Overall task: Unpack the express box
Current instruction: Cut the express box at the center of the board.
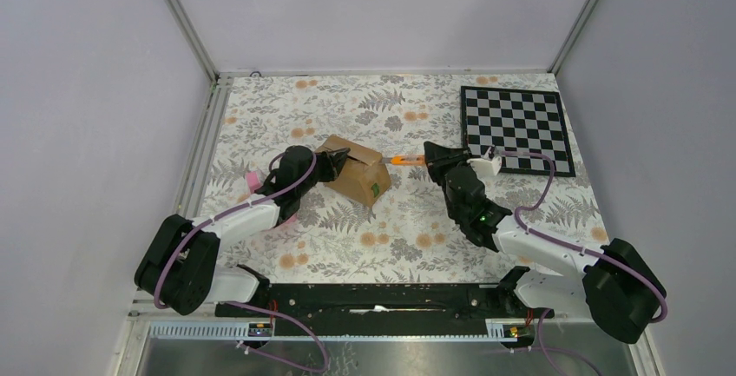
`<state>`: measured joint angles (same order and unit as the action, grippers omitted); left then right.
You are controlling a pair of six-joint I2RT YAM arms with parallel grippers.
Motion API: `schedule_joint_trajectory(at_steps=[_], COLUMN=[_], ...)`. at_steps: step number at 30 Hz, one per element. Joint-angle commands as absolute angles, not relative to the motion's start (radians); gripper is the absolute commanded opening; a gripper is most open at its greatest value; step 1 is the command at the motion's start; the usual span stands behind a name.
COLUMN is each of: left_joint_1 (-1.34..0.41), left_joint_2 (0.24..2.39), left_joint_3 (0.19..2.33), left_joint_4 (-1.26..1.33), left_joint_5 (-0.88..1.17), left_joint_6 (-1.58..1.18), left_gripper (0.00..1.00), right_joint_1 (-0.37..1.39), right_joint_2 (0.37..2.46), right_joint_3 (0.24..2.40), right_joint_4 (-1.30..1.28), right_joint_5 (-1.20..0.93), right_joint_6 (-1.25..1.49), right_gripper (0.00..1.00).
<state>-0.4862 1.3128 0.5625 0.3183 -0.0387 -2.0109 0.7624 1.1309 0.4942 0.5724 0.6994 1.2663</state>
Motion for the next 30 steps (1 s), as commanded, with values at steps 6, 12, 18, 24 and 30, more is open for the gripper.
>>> schedule_joint_trajectory(at_steps=[6, 12, 18, 24, 30], left_joint_1=[-0.486, -0.492, -0.492, -0.492, -0.492], left_joint_2=[1.315, 1.318, 1.318, 1.319, 1.317], left_joint_3=[0.555, 0.556, 0.557, 0.555, 0.55], left_joint_4=[0.397, 0.396, 0.397, 0.405, 0.407], left_joint_5=[-0.074, -0.076, -0.079, -0.074, -0.072], left_joint_6=[-2.071, -2.072, -2.076, -2.079, -2.086], left_gripper=[0.0, 0.0, 0.0, 0.0, 0.0], right_joint_1=[0.739, 0.734, 0.734, 0.734, 0.73], right_joint_2=[1.096, 1.112, 1.126, 1.142, 1.14], right_joint_3=[0.51, 0.509, 0.514, 0.518, 0.511], right_joint_4=[0.588, 0.595, 0.598, 0.599, 0.614], right_joint_5=[0.749, 0.727, 0.718, 0.716, 0.71], right_joint_6=[1.317, 1.349, 1.363, 1.373, 1.382], right_gripper=[0.0, 0.0, 0.0, 0.0, 0.0])
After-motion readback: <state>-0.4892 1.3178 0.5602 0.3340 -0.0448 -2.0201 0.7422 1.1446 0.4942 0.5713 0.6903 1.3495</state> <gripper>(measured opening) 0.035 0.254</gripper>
